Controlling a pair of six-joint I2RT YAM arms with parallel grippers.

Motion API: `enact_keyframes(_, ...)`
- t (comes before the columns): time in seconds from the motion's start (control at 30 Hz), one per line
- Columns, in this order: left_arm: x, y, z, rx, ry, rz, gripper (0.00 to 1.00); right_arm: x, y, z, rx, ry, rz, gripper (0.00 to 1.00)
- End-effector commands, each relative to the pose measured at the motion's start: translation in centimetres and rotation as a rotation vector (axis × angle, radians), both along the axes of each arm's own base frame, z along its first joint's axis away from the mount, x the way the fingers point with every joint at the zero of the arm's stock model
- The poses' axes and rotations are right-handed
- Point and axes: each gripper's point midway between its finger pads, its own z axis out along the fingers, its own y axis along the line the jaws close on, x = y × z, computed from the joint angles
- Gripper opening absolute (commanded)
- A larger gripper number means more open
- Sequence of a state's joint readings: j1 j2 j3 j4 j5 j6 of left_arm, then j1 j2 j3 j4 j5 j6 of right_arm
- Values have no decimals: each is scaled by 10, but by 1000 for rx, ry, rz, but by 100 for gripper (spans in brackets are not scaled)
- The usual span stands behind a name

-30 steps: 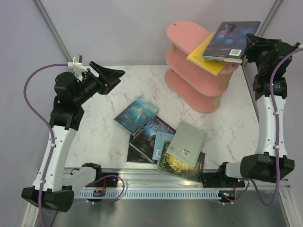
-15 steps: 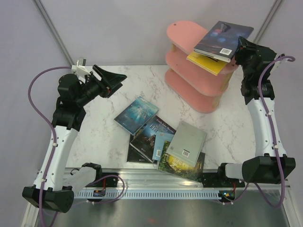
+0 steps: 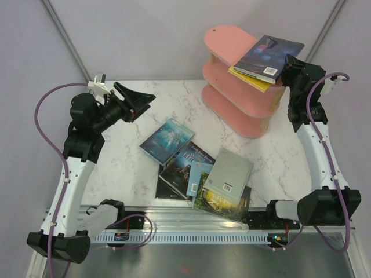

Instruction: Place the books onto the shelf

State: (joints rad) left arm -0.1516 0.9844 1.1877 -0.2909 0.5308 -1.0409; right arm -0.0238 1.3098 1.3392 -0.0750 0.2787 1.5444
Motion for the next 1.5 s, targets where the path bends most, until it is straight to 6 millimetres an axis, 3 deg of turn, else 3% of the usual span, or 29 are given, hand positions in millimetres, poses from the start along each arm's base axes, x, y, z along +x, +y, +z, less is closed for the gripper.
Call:
enact_keyframes(0.0,-8,0,3,35,-53,-27,72,-26,-4,59,-41,-162,-23,0)
enact_keyframes(0.07,-9,0,3,35,-52,-30,72,-32,0,65,-101,-161,-2,8)
enact_keyframes(0.1,-8,0,2,36,-49,-28,72,-32,2,58,-133,-120,8,16)
enact_keyframes(0.13,-8,0,2,36,-50,-30,72,-35,4,61,-157,-110,17,31)
enact_keyframes(0.23,-7,0,0,36,-44,-28,72,-37,9,53,-245,-43,56,51)
enact_keyframes(0.53,-2,-1,-4,38,-29,-29,72,-27,24,14,-426,213,204,61)
enact_keyframes(0.57,-2,-2,-6,44,-25,-32,72,-29,22,-2,-430,294,224,62)
enact_keyframes(0.6,-1,0,-16,78,-10,-31,72,-26,20,3,-457,313,221,65)
enact_keyframes(0.67,0,-1,-20,87,6,-39,71,-27,16,-10,-464,382,242,68)
enact_keyframes(0.87,6,-1,-32,137,42,-51,71,-30,-1,-12,-510,456,250,75)
enact_keyframes(1.13,18,5,-47,234,83,-43,71,-48,-24,5,-586,500,193,90)
enact_keyframes(1.3,26,23,-83,316,177,24,75,-73,-23,27,-637,468,199,93)
enact_keyframes(1.47,23,41,-160,322,397,76,80,-127,-19,27,-719,513,216,97)
